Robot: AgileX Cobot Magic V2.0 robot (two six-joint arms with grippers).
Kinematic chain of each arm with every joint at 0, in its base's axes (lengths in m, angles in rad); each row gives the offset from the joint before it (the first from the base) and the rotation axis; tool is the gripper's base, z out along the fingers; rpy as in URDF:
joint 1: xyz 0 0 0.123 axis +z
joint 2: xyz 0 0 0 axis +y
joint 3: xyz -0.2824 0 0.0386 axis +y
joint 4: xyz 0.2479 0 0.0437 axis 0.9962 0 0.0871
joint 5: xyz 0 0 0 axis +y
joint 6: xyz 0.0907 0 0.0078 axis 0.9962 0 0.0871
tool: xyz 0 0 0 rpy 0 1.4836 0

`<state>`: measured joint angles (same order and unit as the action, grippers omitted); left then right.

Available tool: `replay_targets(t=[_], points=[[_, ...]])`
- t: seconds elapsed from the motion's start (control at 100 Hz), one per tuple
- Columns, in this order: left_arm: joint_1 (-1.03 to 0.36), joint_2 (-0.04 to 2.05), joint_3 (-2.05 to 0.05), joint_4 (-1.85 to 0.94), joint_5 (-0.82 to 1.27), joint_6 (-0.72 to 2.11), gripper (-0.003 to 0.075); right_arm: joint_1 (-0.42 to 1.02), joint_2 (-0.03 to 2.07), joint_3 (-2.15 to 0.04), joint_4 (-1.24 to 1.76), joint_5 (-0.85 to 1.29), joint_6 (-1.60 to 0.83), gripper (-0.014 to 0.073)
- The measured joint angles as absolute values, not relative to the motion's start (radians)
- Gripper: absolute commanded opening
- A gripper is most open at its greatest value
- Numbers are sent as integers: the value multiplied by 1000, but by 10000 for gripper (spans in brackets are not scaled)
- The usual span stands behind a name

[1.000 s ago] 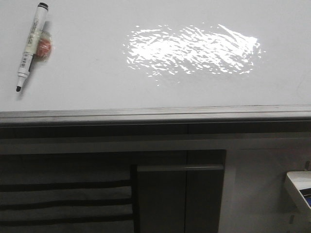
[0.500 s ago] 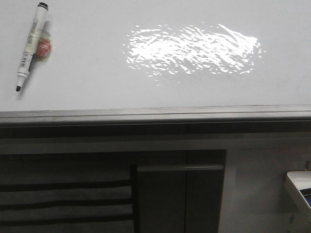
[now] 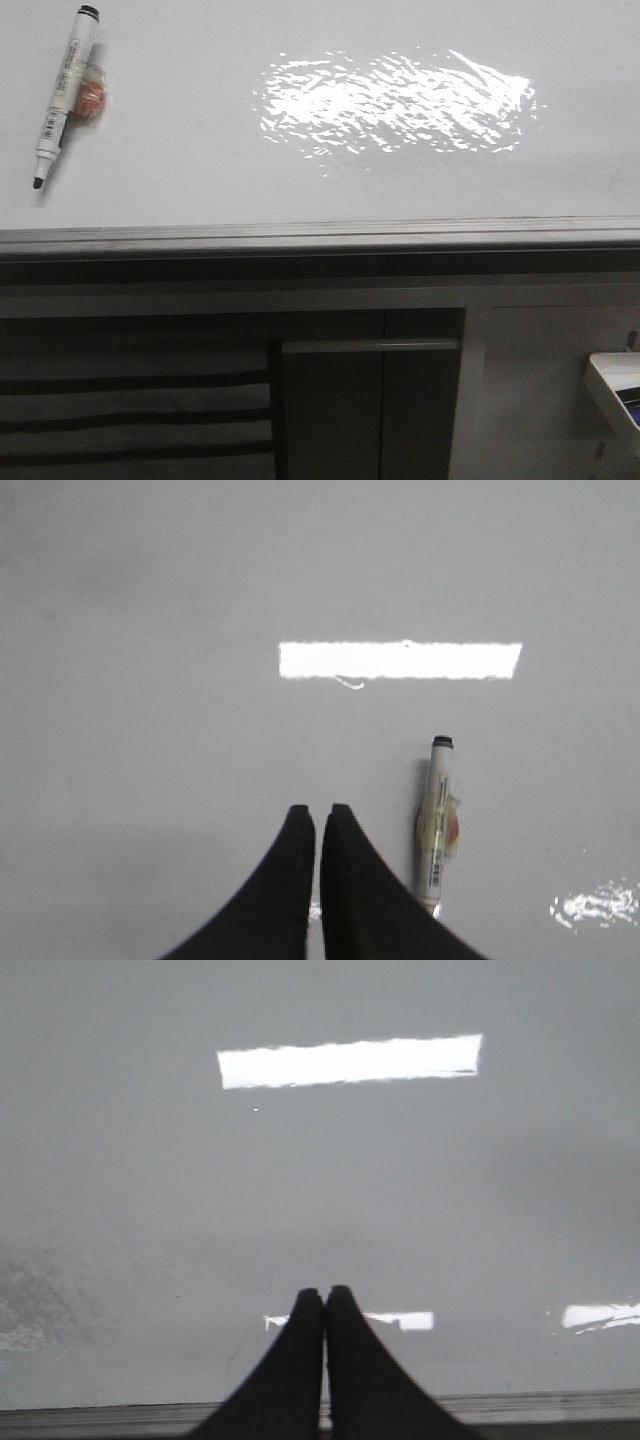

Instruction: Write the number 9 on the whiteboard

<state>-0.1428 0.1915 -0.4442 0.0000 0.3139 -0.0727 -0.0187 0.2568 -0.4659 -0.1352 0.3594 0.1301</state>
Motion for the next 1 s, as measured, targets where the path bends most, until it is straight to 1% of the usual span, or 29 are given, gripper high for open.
replay_targets(t=[0.08, 0.16, 0.47, 0.77, 0.81, 0.84, 0.88, 0.89, 0.9, 0.92, 0.94, 0.95, 0.96, 0.99, 1.0], points=[[-143, 260, -512, 16, 404, -32, -20, -19, 324, -532, -153, 395, 128, -72], [-143, 313, -548, 24, 451, -13, -20, -19, 375, -565, -159, 418, 128, -72], [-143, 362, -560, 20, 482, 0, -20, -19, 411, -578, -161, 421, 128, -72], [-143, 362, -560, -78, 484, 0, -19, -19, 414, -578, -163, 421, 130, -62], [-143, 362, -560, -78, 484, 0, -9, -19, 414, -578, -163, 421, 130, -24], [-143, 362, -560, -73, 484, 0, 13, -19, 414, -578, -163, 421, 130, 21], [-143, 362, -560, -60, 484, 0, 71, -19, 414, -578, -163, 421, 130, 111], [-143, 362, -560, -57, 484, 0, 95, -19, 414, -578, -163, 421, 130, 145], [-143, 362, -560, -51, 484, 0, 95, -19, 414, -578, -163, 421, 130, 162], [-143, 362, -560, -41, 484, 0, 136, -19, 414, -578, -163, 421, 130, 213], [-143, 362, -560, -32, 484, 0, 197, -19, 414, -578, -163, 421, 130, 264], [-143, 362, -560, -28, 484, 0, 197, -19, 414, -578, -163, 421, 130, 281], [-143, 362, -560, -25, 484, 0, 249, -19, 414, -578, -163, 421, 130, 312], [-143, 362, -560, -12, 484, 0, 300, -19, 414, -578, -163, 421, 130, 371], [-143, 362, -560, -9, 484, 0, 334, -19, 414, -578, -163, 421, 130, 384]])
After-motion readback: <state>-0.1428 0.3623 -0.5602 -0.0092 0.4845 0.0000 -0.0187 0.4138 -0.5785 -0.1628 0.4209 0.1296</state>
